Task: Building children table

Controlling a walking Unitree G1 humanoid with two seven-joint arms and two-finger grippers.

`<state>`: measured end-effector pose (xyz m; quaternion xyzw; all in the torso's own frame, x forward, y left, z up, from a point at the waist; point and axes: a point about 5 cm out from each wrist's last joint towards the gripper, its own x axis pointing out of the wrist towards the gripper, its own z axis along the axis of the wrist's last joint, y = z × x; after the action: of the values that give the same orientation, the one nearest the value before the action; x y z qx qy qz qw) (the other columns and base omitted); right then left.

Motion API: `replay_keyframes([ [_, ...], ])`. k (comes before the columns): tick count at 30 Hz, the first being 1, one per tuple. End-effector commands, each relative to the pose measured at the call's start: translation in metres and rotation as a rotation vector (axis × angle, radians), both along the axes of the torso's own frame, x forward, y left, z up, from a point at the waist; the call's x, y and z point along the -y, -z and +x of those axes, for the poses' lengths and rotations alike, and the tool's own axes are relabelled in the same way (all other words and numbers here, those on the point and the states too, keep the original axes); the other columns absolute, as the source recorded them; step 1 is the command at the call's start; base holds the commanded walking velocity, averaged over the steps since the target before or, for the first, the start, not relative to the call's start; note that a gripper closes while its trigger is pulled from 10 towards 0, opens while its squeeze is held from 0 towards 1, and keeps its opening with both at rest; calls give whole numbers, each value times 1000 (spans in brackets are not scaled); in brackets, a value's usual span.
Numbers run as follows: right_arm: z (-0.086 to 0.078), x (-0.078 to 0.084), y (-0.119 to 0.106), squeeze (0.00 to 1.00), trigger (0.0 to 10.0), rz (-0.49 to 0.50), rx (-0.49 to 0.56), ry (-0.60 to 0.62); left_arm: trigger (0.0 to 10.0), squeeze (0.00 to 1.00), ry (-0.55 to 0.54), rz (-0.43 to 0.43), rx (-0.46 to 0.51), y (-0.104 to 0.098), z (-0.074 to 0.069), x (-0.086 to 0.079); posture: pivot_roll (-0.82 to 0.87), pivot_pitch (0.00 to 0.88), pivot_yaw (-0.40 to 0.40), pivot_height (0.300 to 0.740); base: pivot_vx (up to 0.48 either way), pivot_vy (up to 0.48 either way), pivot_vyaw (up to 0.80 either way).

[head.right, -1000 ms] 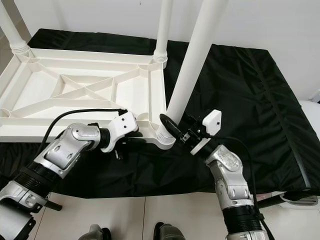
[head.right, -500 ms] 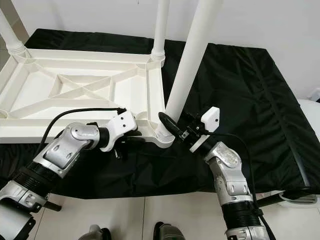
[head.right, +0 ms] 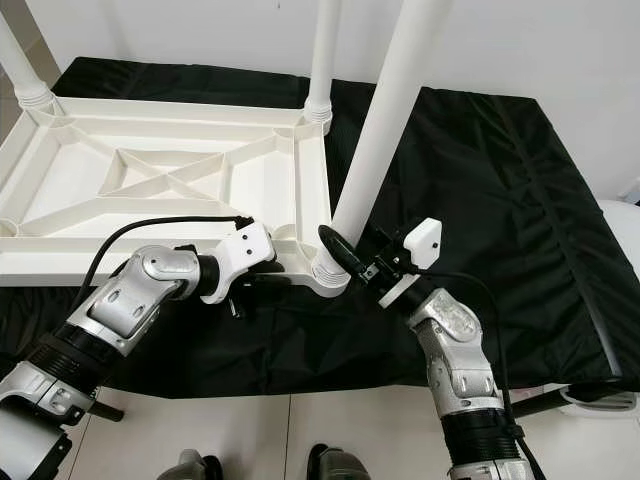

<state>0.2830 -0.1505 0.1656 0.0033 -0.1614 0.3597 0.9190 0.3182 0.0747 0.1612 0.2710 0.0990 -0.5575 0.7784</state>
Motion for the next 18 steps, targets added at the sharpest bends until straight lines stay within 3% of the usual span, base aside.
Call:
replay_keyframes([
  [1,-12,7,67,0,10000,-99,-319,80,10000,0,45,-26,49,-14,-1,6,-60,165,-17,740,0,0,0],
  [18,-19,-3,60,0,10000,-51,-264,184,10000,0,44,-29,55,-15,0,7,-65,156,-18,740,0,0,0],
])
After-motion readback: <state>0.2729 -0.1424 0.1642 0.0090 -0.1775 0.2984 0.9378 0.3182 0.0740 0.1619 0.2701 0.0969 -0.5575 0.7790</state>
